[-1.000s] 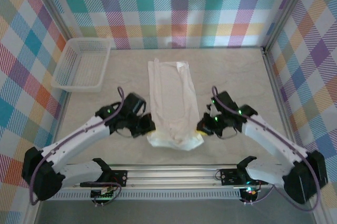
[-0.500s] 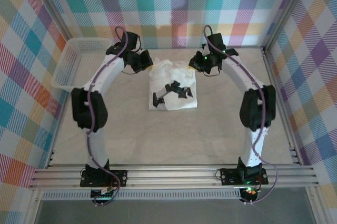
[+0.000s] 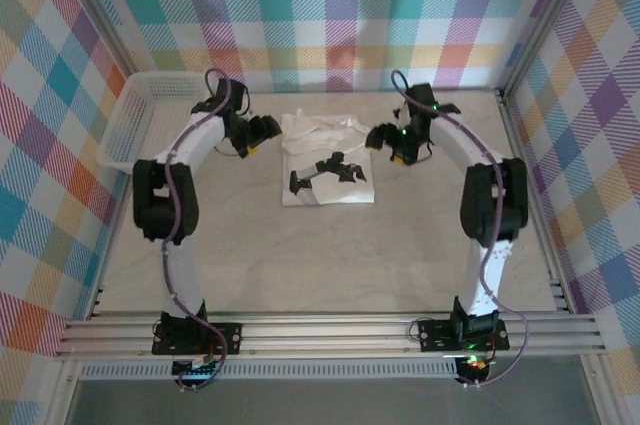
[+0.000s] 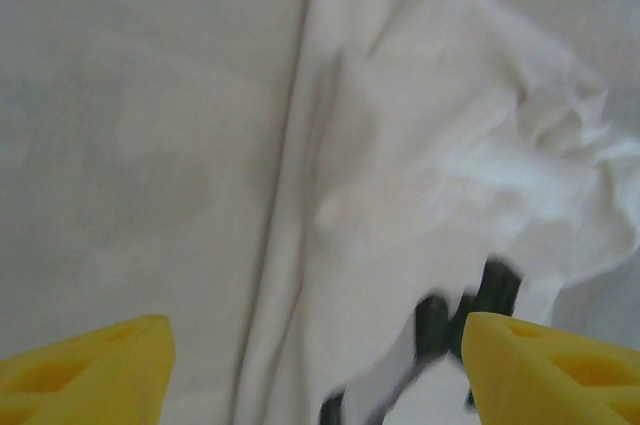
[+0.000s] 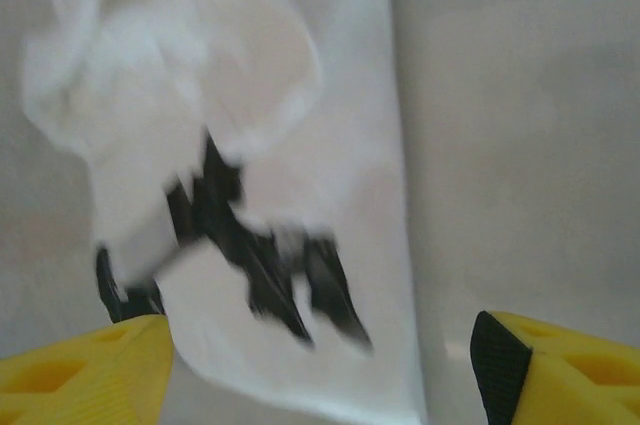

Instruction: Fold the inside-out t-shirt

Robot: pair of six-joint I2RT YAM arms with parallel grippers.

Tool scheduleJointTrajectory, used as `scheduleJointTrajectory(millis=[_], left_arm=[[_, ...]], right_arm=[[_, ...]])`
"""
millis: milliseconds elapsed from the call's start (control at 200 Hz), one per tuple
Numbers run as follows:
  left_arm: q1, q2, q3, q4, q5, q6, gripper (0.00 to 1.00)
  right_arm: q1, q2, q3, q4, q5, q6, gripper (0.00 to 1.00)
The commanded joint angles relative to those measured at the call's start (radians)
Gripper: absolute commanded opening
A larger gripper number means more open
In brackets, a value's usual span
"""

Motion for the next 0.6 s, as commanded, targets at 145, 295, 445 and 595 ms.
scheduleJointTrajectory(millis=[145,295,445,595], left_arm=[[-0.099,-0.149,-0.366,0.178,0.05,-0.069,0.65],[-0.128,-0.092,-0.383,0.249,0.08,-0.108,0.54],[-0.13,-0.096,-0.427,0.255,0.078,-0.104,0.11],[-0.135,-0.159,-0.543,0.241,0.116,-0.092,0.0]], right_arm=[[0.054,-0.017,-0.261,0.192,-0.056,0.056,0.74],[0.07,0.063,-0.217,0.194,-0.061,0.088,0.53],[0.07,0.032,-0.227,0.173,-0.036,0.1,0.07],[0.07,-0.048,-0.3,0.124,-0.034,0.06,0.0]])
